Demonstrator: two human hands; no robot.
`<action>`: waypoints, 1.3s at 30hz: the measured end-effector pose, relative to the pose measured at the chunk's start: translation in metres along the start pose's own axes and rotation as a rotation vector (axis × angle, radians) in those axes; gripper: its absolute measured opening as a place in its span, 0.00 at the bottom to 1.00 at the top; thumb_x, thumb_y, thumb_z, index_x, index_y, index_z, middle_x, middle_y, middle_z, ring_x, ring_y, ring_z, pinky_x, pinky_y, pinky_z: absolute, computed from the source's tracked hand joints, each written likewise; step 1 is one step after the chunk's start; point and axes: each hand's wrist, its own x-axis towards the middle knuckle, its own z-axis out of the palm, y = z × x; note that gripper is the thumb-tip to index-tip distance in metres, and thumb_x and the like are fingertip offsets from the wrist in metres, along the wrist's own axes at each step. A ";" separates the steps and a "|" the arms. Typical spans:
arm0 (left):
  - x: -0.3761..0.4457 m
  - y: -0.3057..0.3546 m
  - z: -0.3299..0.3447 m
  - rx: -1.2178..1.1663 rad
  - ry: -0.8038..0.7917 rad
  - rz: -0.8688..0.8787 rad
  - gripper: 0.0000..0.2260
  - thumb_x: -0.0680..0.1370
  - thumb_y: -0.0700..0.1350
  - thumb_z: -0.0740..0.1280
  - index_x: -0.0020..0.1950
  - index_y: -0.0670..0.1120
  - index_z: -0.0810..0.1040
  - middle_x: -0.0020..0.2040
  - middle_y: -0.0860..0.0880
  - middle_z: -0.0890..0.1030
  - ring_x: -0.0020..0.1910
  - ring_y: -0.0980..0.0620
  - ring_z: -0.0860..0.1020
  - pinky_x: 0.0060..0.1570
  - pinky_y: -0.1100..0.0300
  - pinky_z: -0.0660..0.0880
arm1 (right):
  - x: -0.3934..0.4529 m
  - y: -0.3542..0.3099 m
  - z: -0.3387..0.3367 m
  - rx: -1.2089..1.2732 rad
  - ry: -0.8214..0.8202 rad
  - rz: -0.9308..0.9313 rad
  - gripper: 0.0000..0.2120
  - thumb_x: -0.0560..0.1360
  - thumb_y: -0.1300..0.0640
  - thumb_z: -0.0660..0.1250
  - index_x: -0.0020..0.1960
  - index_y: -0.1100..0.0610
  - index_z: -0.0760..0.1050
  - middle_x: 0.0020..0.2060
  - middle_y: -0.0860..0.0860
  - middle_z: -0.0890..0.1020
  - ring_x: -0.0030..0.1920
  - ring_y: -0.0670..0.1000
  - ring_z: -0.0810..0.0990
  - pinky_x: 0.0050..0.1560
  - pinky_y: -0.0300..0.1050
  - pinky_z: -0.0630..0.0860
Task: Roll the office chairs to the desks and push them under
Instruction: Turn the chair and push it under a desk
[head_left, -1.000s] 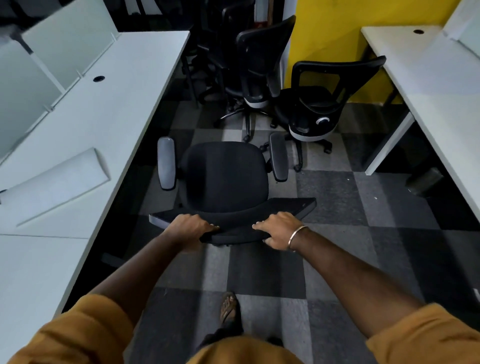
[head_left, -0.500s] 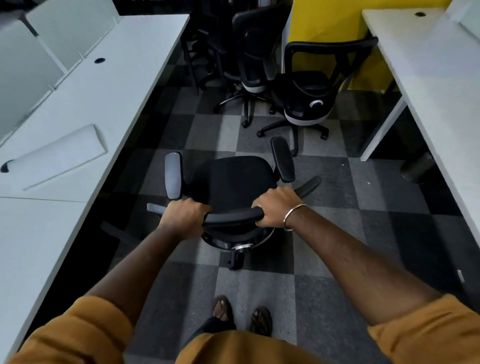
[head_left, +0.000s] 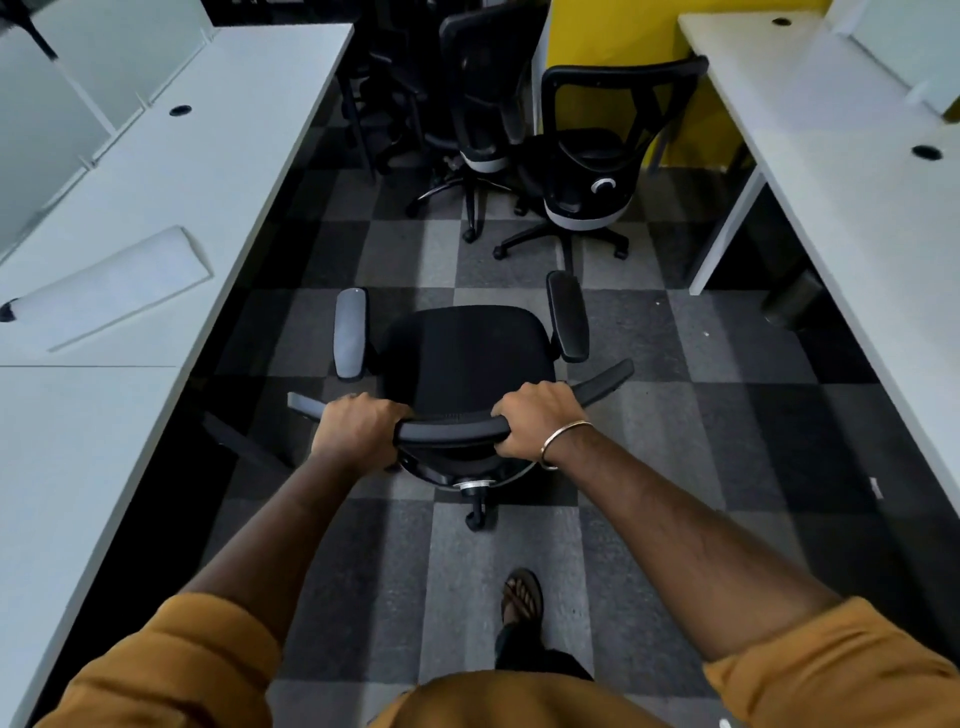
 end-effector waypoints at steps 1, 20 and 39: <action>-0.008 0.001 0.003 0.005 0.017 0.004 0.07 0.76 0.51 0.70 0.53 0.60 0.78 0.42 0.57 0.80 0.45 0.52 0.81 0.48 0.51 0.81 | -0.009 -0.005 0.004 0.002 0.003 0.015 0.12 0.67 0.43 0.70 0.48 0.47 0.82 0.40 0.48 0.83 0.45 0.56 0.82 0.42 0.47 0.69; -0.190 0.073 0.041 0.004 0.132 0.157 0.10 0.75 0.46 0.69 0.54 0.57 0.83 0.41 0.53 0.83 0.45 0.46 0.82 0.46 0.55 0.78 | -0.220 -0.084 0.045 0.068 -0.109 0.232 0.29 0.69 0.42 0.69 0.70 0.36 0.75 0.57 0.47 0.85 0.57 0.55 0.82 0.49 0.47 0.71; -0.318 0.209 0.079 -0.001 0.215 0.085 0.11 0.71 0.41 0.71 0.48 0.56 0.85 0.33 0.53 0.81 0.33 0.44 0.78 0.40 0.56 0.69 | -0.390 -0.055 0.103 0.053 -0.022 0.213 0.18 0.67 0.47 0.69 0.57 0.45 0.83 0.44 0.48 0.85 0.46 0.56 0.83 0.43 0.46 0.73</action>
